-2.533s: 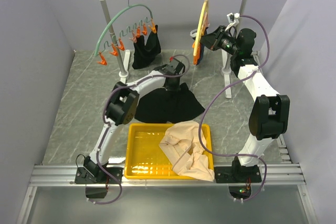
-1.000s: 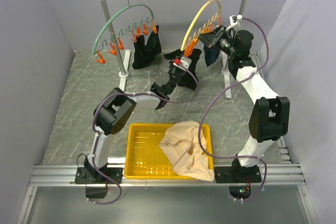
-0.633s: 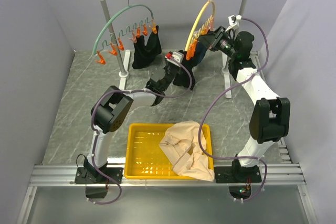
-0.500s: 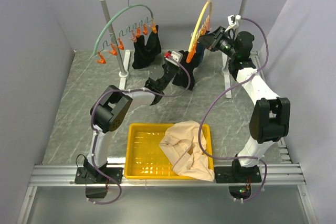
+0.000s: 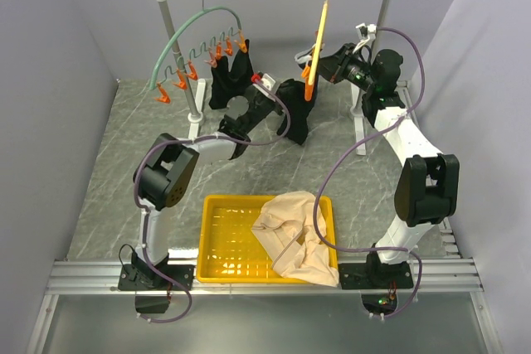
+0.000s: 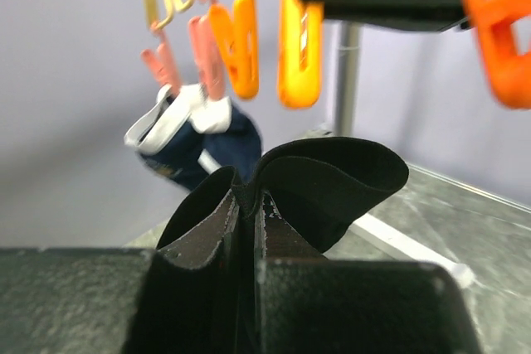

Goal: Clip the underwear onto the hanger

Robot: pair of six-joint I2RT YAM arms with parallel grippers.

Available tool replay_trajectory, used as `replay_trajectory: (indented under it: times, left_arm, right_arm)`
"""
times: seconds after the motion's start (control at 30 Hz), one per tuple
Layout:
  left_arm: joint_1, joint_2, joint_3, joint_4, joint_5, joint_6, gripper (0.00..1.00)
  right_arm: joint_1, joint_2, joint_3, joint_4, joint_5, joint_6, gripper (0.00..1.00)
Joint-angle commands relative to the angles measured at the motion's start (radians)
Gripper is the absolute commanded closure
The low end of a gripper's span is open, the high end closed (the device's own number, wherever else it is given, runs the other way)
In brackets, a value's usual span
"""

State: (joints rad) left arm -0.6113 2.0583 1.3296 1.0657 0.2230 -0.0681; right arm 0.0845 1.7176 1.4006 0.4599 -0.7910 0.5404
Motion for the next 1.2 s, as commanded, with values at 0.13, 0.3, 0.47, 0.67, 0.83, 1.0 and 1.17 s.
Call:
replay_trajectory:
  times: [0.13,0.3,0.47,0.67,0.83,1.0,1.17]
  left_arm:
    - [0.022,-0.084,0.066,-0.024,0.200,-0.045,1.00]
    - [0.025,-0.081,0.082,-0.059,0.233,-0.038,1.00]
    - [0.031,-0.076,0.102,-0.087,0.242,-0.048,1.00]
    - [0.045,-0.082,0.114,-0.095,0.277,-0.070,1.00]
    - [0.054,-0.095,0.118,-0.107,0.317,-0.091,1.00]
    - [0.064,-0.086,0.148,-0.138,0.345,-0.108,1.00]
    - [0.064,-0.069,0.174,-0.161,0.361,-0.104,1.00]
  right_arm:
    - [-0.003,-0.036,0.021,0.019,-0.082,-0.072,1.00]
    - [-0.006,-0.038,0.021,0.029,-0.100,-0.065,1.00]
    - [-0.011,-0.044,0.021,0.033,-0.117,-0.062,1.00]
    - [-0.015,-0.044,0.041,-0.024,-0.125,-0.102,1.00]
    - [-0.015,-0.042,0.058,-0.050,-0.131,-0.122,1.00]
    - [-0.015,-0.046,0.052,-0.043,-0.137,-0.106,1.00]
    - [-0.017,-0.039,0.057,-0.030,-0.140,-0.088,1.00]
